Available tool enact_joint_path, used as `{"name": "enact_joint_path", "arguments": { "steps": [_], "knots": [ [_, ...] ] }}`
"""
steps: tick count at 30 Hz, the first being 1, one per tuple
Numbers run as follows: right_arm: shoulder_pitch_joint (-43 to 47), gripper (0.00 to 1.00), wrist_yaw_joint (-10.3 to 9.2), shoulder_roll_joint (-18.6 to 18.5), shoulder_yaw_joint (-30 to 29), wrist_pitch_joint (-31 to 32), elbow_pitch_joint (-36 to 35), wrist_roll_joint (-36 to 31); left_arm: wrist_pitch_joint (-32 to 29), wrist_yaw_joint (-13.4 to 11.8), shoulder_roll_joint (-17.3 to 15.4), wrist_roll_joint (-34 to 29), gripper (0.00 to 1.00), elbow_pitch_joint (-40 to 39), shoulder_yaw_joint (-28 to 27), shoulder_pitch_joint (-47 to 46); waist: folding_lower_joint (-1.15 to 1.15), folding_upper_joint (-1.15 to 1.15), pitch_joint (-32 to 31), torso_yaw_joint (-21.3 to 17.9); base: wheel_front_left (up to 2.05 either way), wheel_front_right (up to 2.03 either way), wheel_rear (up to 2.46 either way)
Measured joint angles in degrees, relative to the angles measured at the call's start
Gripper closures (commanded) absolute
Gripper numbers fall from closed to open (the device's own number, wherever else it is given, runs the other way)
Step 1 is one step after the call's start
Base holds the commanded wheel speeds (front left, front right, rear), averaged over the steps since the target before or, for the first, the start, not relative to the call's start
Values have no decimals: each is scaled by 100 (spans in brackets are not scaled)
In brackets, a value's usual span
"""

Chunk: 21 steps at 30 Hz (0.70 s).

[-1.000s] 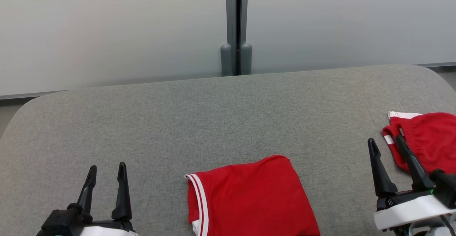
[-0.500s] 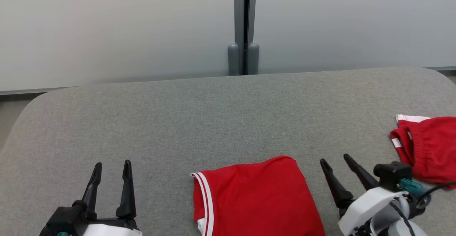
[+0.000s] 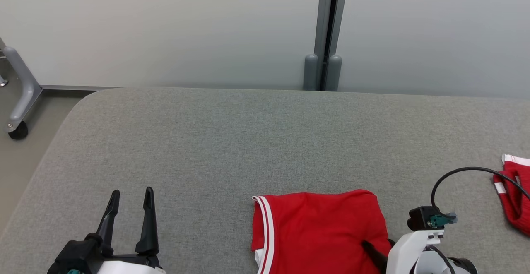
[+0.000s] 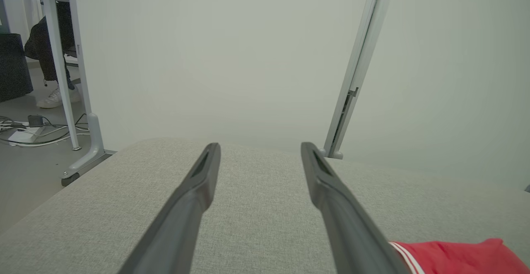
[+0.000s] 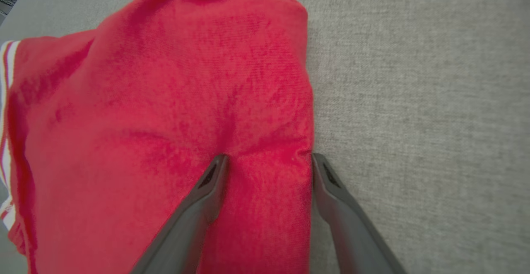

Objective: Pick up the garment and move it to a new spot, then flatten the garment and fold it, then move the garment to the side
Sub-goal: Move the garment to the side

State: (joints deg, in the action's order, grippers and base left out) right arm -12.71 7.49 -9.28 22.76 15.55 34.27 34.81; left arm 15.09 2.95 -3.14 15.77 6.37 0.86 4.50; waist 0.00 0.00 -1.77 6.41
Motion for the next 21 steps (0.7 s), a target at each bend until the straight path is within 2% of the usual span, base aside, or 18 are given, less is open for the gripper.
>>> {"name": "enact_joint_path", "arguments": {
  "steps": [6,7,8,9,10,16,21],
  "knots": [
    [-78,0,0,56,-76,16,264,3,0,1,5,-14,0,33,21,0,0,0,4,110,0,0,0],
    [-83,10,0,67,-108,-55,301,-4,0,1,7,-14,0,38,21,0,0,0,5,109,0,0,0],
    [-87,54,0,76,-131,-101,338,-8,0,1,7,-14,0,45,18,0,0,0,6,104,0,0,0],
    [-97,54,0,83,-149,-154,368,-20,0,1,8,-14,0,49,15,0,0,0,7,94,0,0,0],
    [-114,100,0,90,-163,-210,393,-35,0,2,7,-14,0,53,13,0,0,0,9,81,0,0,0],
    [-235,100,0,98,-182,-519,421,4,0,45,7,-32,0,46,41,-7,0,0,20,-63,0,0,0],
    [-366,100,1,-119,-171,-687,209,-4,0,102,11,-65,0,-18,193,-45,0,0,51,-315,0,0,0]
  ]
}}
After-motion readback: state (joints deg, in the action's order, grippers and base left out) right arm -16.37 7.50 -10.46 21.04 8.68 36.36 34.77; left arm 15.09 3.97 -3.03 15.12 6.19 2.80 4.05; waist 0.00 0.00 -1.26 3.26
